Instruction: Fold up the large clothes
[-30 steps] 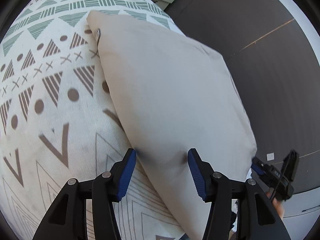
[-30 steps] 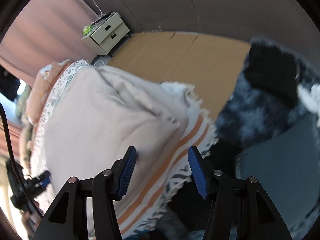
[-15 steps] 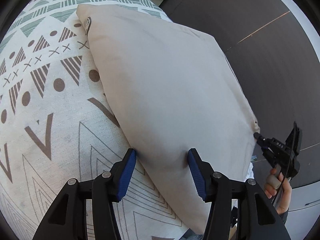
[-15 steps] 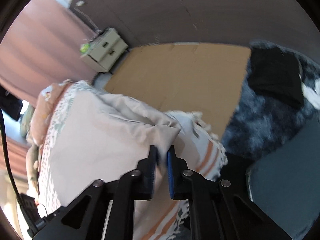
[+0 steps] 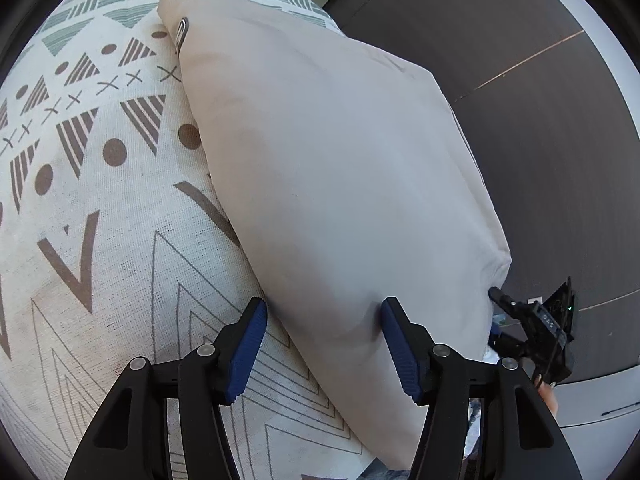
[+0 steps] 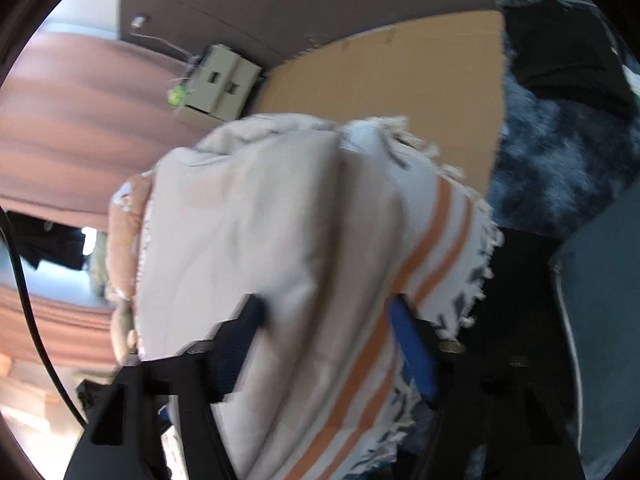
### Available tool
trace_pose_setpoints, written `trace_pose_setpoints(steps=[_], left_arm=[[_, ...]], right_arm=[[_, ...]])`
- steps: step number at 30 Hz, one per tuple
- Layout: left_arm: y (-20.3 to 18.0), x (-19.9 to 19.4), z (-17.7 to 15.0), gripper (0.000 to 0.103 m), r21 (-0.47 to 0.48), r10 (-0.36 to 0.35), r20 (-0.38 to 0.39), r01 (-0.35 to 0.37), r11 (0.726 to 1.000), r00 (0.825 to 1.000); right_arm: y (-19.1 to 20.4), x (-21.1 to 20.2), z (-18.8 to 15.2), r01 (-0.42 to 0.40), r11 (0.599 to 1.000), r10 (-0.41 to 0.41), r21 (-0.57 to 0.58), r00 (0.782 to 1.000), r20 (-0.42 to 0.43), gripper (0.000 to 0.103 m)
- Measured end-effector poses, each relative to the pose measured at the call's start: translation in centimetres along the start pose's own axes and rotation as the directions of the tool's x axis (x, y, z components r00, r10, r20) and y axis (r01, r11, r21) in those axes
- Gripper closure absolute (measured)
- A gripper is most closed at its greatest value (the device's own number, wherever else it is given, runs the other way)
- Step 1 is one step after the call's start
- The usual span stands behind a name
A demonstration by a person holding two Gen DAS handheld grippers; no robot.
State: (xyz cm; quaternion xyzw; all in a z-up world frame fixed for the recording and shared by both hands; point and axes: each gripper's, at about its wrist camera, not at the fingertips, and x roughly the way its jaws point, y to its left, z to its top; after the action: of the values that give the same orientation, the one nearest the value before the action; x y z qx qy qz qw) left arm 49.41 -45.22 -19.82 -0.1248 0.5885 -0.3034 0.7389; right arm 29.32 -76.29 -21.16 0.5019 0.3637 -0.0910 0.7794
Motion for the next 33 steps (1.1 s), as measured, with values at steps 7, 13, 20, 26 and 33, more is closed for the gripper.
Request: trace_pose_setpoints(steps=[7, 13, 20, 26, 33], left_arm=[[0.4, 0.5, 0.6, 0.043, -0.003, -0.024, 0.01, 0.024, 1.0, 1.0], [-0.3, 0.5, 0.6, 0.042, 0.021, -0.004, 0.035, 0.004, 1.0, 0.999], [0.6, -2.3, 0.4, 0.043, 0.015, 0.026, 0.072, -0.027, 1.0, 0.997], [1.3, -6.7, -0.2, 0.036, 0.039, 0.043, 0.124, -0.048, 0.998, 0.991], [1.4, -12.6, -2.3, 0.012, 0.057, 0.042, 0.217, -0.056, 0.997, 0.975]], right_arm=[[2.0, -0.8, 1.5, 0.036, 0.998, -0.032, -0.059, 0.997, 0.066, 0.09], [2.8, -0.3, 2.9, 0.121, 0.99, -0.113, -0.071, 0.988, 0.107, 0.09], [4.1, -1.7, 1.2, 0.206, 0.971, -0.194, -0.126, 0.976, 0.096, 0.084], [5.2, -4.4, -2.5, 0.212, 0.961, -0.191, -0.177, 0.974, 0.124, 0.052], [8.4, -7.5, -7.9, 0.221, 0.942, -0.188, -0.251, 0.971, 0.15, 0.024]])
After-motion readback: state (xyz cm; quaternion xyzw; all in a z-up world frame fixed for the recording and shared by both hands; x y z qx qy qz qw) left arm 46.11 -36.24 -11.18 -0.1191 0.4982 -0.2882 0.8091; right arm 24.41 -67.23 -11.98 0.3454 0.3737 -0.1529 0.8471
